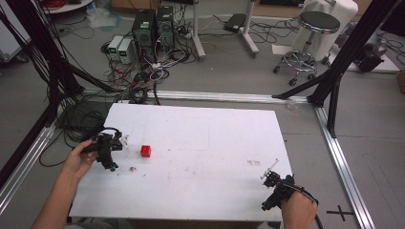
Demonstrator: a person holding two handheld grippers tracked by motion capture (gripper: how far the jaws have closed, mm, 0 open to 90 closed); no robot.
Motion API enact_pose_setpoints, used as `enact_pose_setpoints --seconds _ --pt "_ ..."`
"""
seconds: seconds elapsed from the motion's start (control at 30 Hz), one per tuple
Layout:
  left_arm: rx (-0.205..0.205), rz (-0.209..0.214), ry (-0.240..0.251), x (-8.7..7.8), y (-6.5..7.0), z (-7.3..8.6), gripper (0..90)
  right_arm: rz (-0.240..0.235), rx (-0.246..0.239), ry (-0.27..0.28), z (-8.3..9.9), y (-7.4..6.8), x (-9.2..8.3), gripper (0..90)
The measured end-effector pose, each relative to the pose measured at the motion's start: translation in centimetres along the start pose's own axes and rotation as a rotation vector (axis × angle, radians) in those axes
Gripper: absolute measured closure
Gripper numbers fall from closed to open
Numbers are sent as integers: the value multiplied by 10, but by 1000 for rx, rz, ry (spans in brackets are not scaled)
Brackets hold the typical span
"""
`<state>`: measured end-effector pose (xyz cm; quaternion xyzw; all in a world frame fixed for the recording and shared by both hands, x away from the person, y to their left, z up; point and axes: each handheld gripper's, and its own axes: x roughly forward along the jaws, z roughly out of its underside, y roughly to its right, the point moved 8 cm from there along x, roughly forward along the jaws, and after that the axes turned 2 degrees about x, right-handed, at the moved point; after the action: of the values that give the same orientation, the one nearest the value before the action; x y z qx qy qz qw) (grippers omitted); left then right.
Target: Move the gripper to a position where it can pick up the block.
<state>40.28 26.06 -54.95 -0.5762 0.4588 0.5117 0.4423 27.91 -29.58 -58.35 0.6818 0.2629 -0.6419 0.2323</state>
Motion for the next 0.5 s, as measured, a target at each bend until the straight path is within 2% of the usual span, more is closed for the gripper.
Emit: enact_pose_setpoints --seconds 0.23,0.5 --pt "42 43 0 -1 -12 -12 235 -6 4 4 0 1 1 18" --pt "58 27 -8 -2 -28 -22 237 -6 2 1 0 1 3 18"
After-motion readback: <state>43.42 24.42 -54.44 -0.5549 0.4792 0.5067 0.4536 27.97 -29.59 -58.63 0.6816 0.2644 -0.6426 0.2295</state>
